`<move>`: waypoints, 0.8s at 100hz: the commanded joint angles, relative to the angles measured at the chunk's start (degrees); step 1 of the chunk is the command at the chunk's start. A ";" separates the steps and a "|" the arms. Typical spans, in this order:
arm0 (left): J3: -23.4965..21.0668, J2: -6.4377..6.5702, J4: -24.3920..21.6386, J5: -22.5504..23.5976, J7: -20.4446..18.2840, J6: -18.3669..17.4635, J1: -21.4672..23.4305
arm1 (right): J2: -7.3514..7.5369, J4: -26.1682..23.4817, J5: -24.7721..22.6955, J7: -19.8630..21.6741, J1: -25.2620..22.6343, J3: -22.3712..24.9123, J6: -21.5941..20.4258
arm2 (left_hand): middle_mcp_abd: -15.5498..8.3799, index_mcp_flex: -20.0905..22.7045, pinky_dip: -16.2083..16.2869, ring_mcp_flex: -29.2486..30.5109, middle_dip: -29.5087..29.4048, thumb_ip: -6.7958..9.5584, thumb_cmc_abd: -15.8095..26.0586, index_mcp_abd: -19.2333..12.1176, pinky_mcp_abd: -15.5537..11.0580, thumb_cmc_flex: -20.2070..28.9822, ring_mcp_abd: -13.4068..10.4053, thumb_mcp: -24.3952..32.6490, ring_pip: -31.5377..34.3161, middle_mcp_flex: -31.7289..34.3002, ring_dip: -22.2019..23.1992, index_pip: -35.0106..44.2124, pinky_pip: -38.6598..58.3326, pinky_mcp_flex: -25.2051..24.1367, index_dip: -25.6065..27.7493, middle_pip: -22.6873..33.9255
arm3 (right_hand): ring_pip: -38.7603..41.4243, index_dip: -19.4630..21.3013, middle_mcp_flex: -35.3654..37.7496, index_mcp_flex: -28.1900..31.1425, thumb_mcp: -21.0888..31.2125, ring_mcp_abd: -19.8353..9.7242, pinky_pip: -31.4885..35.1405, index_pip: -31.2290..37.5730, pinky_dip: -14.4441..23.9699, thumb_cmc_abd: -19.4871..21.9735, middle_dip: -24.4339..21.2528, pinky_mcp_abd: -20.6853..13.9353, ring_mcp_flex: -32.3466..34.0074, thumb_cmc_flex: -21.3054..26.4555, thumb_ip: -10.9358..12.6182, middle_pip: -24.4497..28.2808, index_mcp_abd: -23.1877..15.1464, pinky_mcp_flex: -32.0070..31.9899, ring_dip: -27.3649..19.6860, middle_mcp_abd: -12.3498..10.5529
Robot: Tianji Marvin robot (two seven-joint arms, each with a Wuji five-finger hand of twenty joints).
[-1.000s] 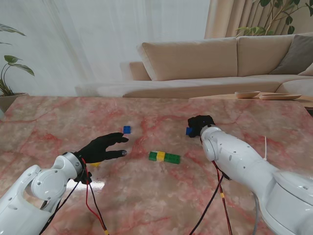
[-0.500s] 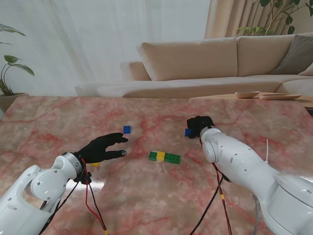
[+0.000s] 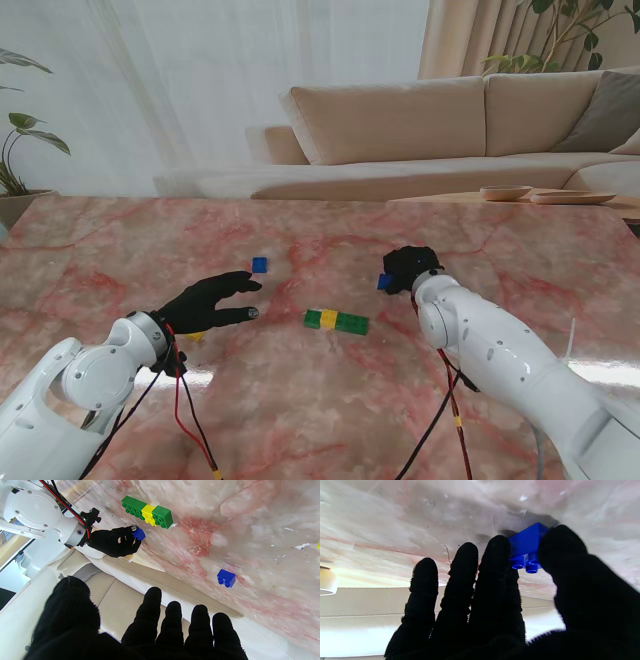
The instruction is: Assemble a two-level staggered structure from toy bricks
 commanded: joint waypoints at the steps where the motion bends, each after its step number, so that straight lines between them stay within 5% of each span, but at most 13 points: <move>1: 0.23 0.04 0.21 -0.13 0.07 -0.06 0.25 | 0.85 -1.35 -0.31 0.94 -1.94 0.85 0.69 | -0.04 1.26 0.52 -2.63 -0.86 0.32 2.40 0.11 -3.10 0.89 -2.53 -1.58 -1.63 -2.02 -0.71 0.19 -2.10 -0.52 0.23 -1.24 | 1.41 1.33 1.85 6.89 4.09 -0.13 2.74 5.98 1.38 3.26 0.97 0.98 2.05 2.26 -0.57 0.38 -12.14 0.30 0.94 -0.40; 46: 0.58 -0.09 0.39 -0.29 0.77 -0.20 0.48 | 3.64 -19.03 -8.04 5.83 -13.75 13.08 3.72 | -0.04 1.26 1.18 -2.60 -0.85 0.33 2.39 0.07 -2.97 0.84 -2.58 -1.62 -1.70 -1.93 -0.74 0.09 -2.85 -0.48 0.25 -1.34 | 1.82 1.45 2.97 7.98 5.09 0.90 4.00 6.06 1.44 2.45 1.10 1.93 3.19 2.08 -0.61 0.42 -10.91 0.99 1.20 0.62; 80: 0.82 -0.23 0.64 -0.55 1.50 -0.69 0.51 | 4.38 -29.59 -11.30 9.82 -20.15 16.39 5.61 | 0.00 1.40 1.62 -2.52 -0.83 0.33 2.45 0.19 -2.94 0.86 -2.57 -1.61 -1.65 -1.85 -0.70 0.08 -3.08 -0.40 0.25 -1.29 | 2.39 1.19 3.90 8.91 6.09 1.71 5.25 6.19 1.56 1.84 1.48 2.62 4.03 1.95 -0.76 0.46 -10.02 1.40 1.58 1.35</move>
